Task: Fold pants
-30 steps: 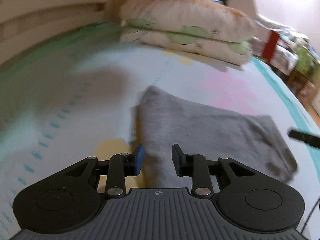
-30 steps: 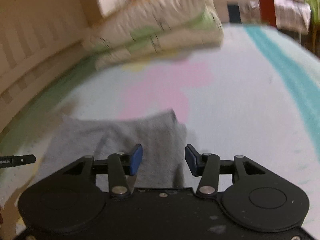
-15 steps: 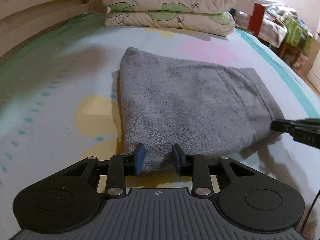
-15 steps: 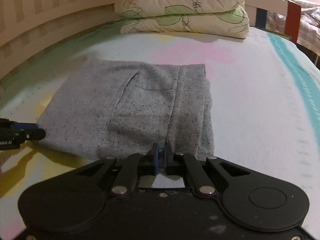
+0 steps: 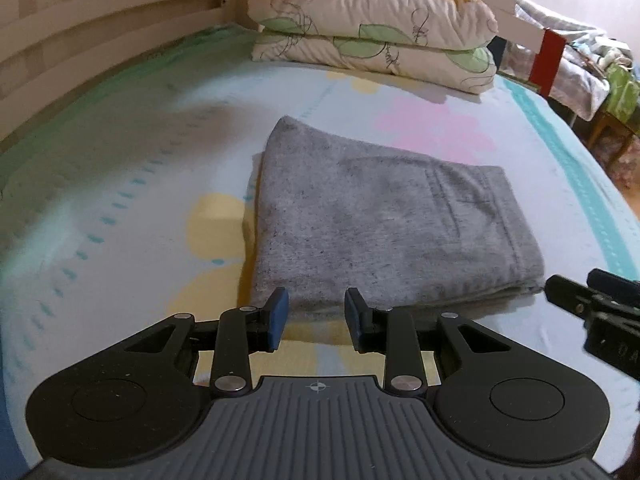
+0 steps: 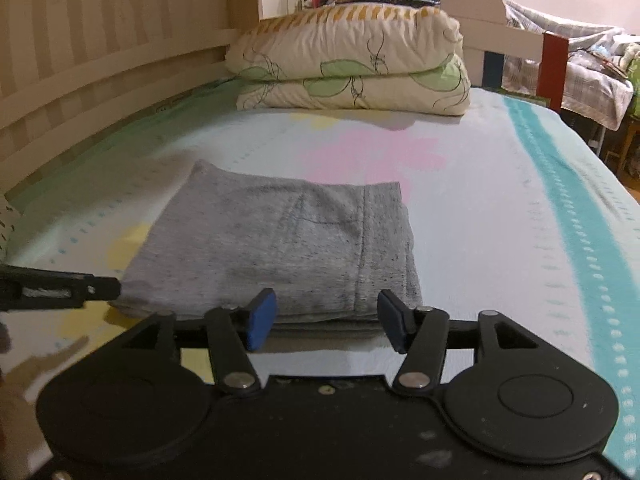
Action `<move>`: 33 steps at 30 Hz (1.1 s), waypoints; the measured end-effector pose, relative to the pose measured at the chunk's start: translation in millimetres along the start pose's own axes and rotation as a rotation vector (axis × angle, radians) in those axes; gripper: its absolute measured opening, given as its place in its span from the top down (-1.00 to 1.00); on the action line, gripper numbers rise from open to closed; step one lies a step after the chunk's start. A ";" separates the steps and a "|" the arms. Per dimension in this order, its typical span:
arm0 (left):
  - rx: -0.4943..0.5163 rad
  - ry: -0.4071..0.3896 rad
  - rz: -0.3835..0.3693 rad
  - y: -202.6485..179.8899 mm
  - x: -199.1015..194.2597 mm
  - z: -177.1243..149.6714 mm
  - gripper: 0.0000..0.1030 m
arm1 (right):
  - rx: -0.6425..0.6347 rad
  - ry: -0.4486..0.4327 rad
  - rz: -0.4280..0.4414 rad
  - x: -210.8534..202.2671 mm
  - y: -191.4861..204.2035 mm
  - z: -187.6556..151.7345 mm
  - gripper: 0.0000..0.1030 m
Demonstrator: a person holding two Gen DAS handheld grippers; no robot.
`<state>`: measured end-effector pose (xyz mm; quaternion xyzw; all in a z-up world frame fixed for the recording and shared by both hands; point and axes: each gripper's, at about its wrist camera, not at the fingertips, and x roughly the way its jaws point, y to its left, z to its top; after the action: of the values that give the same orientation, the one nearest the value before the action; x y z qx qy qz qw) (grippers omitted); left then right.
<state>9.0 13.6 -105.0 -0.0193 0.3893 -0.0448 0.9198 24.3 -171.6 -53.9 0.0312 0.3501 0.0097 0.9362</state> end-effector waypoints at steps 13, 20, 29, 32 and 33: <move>0.053 -0.069 0.067 -23.6 -41.8 -11.2 0.40 | -0.022 -0.024 -0.021 -45.0 37.9 4.2 -0.33; 0.048 0.006 0.001 -26.0 -40.9 -19.5 0.40 | 0.023 0.018 0.002 -49.9 38.9 -0.5 -0.33; 0.032 0.011 0.003 -27.5 -44.5 -25.2 0.40 | 0.075 0.041 0.013 -48.5 31.8 -3.6 -0.33; 0.032 0.013 0.000 -27.6 -45.6 -26.4 0.40 | 0.075 0.042 0.012 -49.9 33.5 -4.8 -0.33; 0.031 0.015 -0.002 -27.6 -46.0 -26.8 0.40 | 0.075 0.043 0.013 -49.8 33.3 -4.5 -0.33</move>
<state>-44.0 -9.4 -88.8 -0.0050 0.3953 -0.0519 0.9171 -16.1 -140.1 -22.5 0.0685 0.3699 0.0030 0.9266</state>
